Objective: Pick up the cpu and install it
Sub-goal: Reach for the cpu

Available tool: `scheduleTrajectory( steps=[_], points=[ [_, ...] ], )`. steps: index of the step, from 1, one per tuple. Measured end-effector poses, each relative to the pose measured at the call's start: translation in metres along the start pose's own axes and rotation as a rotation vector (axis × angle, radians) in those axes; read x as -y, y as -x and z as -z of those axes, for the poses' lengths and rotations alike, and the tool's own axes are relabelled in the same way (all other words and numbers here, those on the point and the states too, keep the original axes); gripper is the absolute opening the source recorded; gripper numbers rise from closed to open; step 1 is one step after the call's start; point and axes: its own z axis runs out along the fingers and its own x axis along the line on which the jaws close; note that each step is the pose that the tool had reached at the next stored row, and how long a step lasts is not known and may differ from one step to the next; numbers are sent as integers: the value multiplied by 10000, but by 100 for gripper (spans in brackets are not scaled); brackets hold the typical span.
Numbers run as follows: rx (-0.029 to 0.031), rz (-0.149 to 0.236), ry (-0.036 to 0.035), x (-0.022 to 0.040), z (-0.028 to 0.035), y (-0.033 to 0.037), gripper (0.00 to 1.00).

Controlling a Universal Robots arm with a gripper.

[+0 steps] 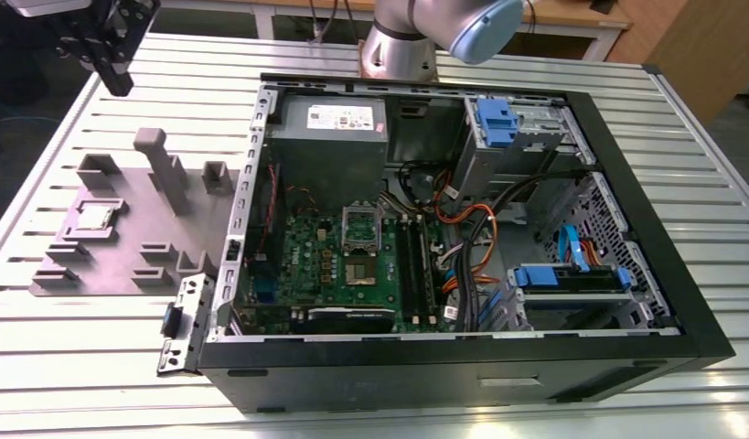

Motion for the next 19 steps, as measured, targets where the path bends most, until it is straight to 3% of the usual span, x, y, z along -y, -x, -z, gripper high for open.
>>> scheduleTrajectory(
  steps=[3, 13, 19],
  points=[
    [0, 0, 1, 19, 0, -46, 14],
    [0, 1, 0, 45, 0, -332, 14],
    [1, 1, 0, 65, 4, -594, 14]
  ],
)
